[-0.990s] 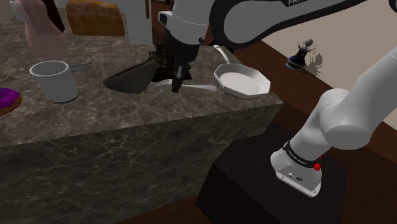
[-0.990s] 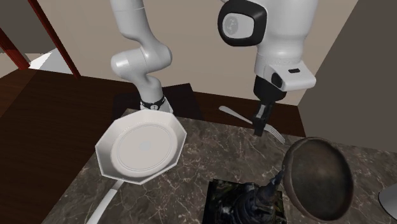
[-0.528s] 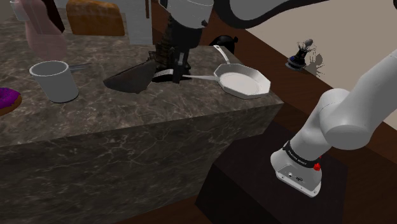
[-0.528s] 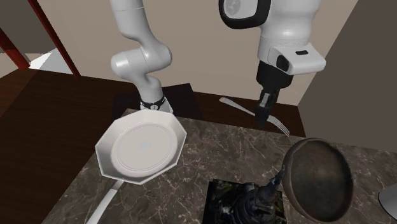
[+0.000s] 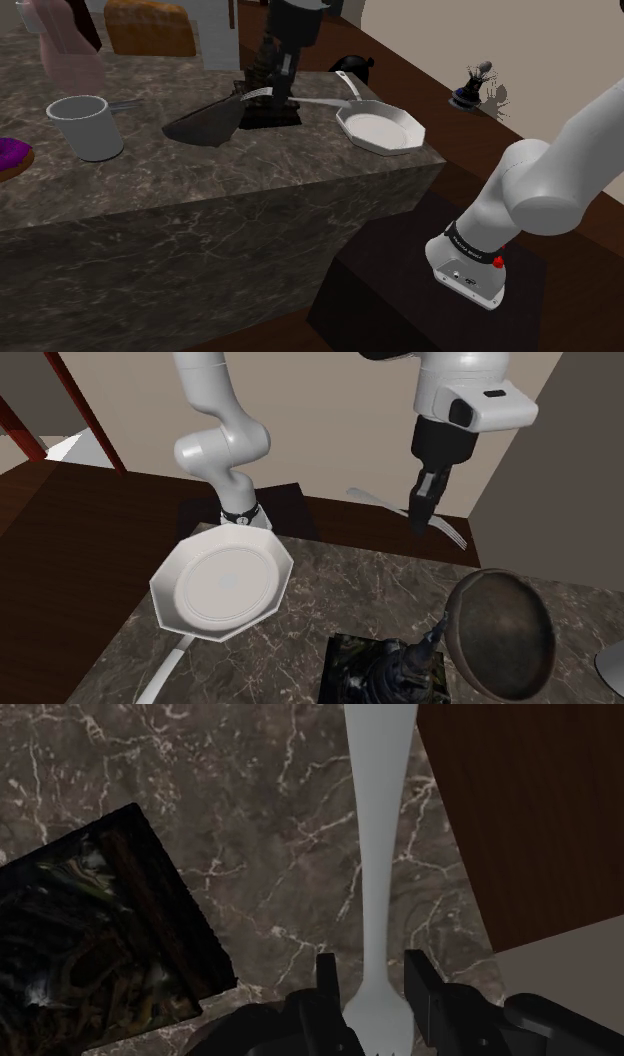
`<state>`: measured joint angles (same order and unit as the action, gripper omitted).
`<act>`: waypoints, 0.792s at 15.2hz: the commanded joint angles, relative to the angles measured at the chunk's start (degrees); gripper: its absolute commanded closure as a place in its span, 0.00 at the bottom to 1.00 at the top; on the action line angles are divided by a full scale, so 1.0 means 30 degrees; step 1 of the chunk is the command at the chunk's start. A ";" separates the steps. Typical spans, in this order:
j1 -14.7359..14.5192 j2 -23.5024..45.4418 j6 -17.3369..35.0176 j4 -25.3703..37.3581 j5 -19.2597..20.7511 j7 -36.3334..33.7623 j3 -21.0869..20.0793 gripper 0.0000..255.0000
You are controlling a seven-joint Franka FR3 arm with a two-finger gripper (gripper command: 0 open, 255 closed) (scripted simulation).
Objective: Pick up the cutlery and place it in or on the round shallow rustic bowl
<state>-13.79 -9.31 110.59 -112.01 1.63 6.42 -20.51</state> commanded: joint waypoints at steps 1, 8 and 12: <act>-0.0011 0.0006 -0.0535 0.0536 -0.0003 -0.0012 -0.0016 1.00; -0.0200 0.4224 -0.1198 0.5049 0.1664 -0.1116 -0.0583 1.00; -0.0882 0.7826 -0.2045 0.9148 0.3130 -0.1847 -0.0718 1.00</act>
<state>-15.79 11.16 105.46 -88.30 9.77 1.52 -22.54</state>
